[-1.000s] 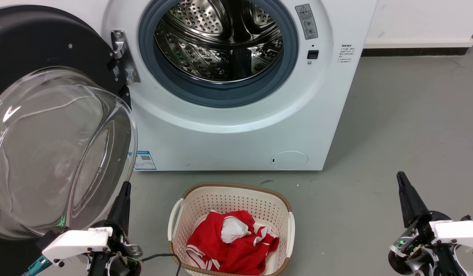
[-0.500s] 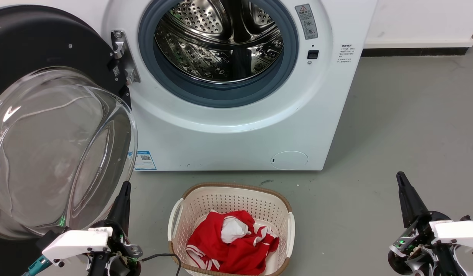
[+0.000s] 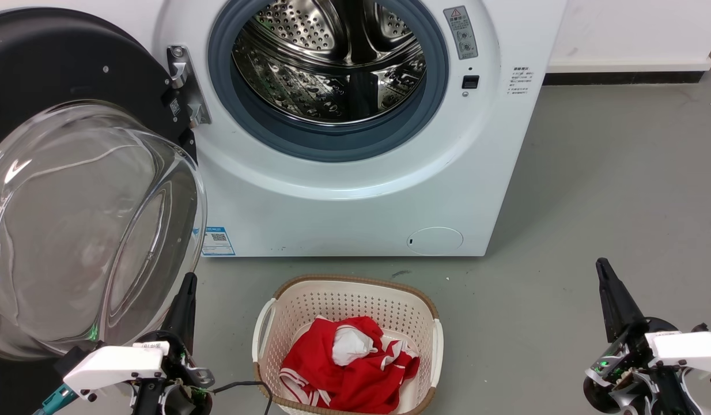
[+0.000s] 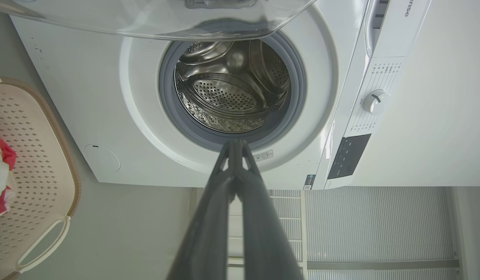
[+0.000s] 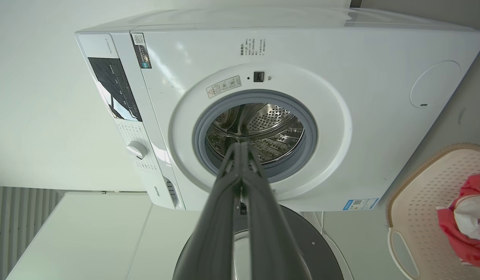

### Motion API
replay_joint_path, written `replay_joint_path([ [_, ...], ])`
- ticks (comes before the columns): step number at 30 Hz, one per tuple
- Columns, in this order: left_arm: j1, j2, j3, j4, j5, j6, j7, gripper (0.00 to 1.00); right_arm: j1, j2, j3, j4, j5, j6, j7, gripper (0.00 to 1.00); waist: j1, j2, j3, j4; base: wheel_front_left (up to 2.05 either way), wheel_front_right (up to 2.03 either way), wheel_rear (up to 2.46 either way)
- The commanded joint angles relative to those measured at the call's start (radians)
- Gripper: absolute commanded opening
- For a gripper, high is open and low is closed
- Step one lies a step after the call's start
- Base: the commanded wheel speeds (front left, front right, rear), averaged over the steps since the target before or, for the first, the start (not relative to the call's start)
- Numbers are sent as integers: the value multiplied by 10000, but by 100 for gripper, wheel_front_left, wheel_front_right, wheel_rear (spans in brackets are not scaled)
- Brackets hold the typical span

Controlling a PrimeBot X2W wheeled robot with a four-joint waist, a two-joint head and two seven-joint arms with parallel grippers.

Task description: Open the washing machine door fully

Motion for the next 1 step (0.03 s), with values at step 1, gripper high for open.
replay_joint_path([
  [1,-73,-12,28,8,-18,-48,26,0,-120,18,-22,14,-16,0,38,0,0,0,0,0,0,0,0],
])
